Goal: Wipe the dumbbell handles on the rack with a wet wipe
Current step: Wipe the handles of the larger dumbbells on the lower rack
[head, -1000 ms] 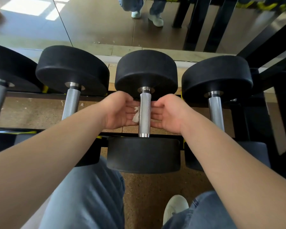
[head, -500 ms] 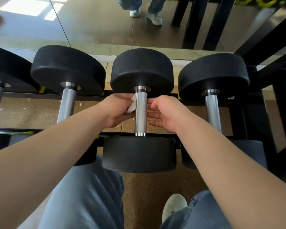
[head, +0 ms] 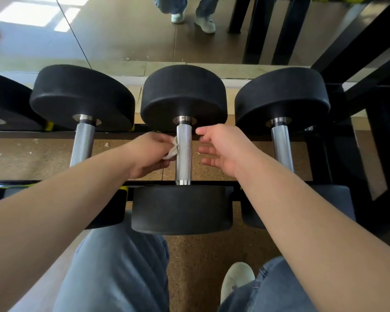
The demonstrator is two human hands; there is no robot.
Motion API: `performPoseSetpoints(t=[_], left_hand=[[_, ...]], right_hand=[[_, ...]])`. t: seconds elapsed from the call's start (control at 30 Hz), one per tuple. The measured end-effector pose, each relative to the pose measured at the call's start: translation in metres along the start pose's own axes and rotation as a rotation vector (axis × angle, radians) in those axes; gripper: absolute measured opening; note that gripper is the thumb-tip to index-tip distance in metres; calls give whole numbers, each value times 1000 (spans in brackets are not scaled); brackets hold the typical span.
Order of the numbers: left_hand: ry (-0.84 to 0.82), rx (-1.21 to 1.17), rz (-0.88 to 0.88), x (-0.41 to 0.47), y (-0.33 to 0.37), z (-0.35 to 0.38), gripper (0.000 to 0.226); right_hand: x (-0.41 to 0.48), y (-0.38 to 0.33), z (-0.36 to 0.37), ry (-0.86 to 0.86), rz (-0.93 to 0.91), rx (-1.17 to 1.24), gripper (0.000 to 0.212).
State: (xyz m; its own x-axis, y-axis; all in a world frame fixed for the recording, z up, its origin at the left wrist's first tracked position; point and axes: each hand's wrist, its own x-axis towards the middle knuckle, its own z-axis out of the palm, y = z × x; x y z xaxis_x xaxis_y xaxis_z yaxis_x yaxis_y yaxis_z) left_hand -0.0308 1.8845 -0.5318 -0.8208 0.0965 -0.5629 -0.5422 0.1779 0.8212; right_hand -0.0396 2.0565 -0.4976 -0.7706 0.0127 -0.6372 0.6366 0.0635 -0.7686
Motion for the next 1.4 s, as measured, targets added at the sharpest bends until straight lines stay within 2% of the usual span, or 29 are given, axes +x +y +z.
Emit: performPoseSetpoints(t=[0.13, 0.17, 0.23, 0.33, 0.37, 0.43, 0.53, 0.67, 0.7, 0.77, 0.9, 0.97, 1.03, 1.17, 1.23, 1.3, 1.4], left_hand=[[-63, 449, -29, -24, -8, -7, 11], [-32, 457, -31, -29, -11, -5, 10], [139, 341, 10, -29, -13, 1, 15], [330, 97, 195, -15, -6, 5, 17], [360, 133, 280, -11, -1, 5, 14], [381, 379, 430, -9, 7, 5, 9], [297, 767, 596, -21, 12, 3, 6], [-29, 1033, 664, -30, 6, -2, 10], [-39, 1032, 691, -29, 4, -2, 10], [44, 985, 782, -23, 3, 2, 9], [403, 911, 902, -4, 8, 12, 12], [485, 898, 901, 0, 9, 13, 13], [446, 889, 895, -2, 7, 10, 14], [74, 1029, 772, -23, 6, 2, 8], [-40, 1028, 687, -32, 6, -2, 5], [28, 858, 628, -37, 6, -7, 4], [152, 450, 492, -45, 8, -17, 9]], right_hand=[[0, 2, 4, -14, -31, -88, 30], [1, 3, 5, -26, -43, -109, 31], [1, 4, 5, -30, -75, -137, 33], [3, 3, 5, 5, -105, -163, 30], [3, 2, 5, 17, -115, -177, 27], [2, 2, 4, 24, -140, -201, 24], [2, 2, 2, 13, -188, -235, 24], [4, 5, 0, -10, -279, -306, 22], [4, 5, -1, -11, -299, -325, 22], [5, 6, -2, -3, -343, -364, 24], [3, 6, -6, 7, -378, -389, 23], [2, 7, -8, 18, -406, -408, 26], [1, 7, -9, 25, -462, -446, 28], [-5, 7, -6, -34, -555, -537, 30], [-10, 7, -5, -83, -599, -606, 33], [-17, 5, -5, -180, -656, -675, 38], [-26, 2, 4, -304, -724, -726, 49]])
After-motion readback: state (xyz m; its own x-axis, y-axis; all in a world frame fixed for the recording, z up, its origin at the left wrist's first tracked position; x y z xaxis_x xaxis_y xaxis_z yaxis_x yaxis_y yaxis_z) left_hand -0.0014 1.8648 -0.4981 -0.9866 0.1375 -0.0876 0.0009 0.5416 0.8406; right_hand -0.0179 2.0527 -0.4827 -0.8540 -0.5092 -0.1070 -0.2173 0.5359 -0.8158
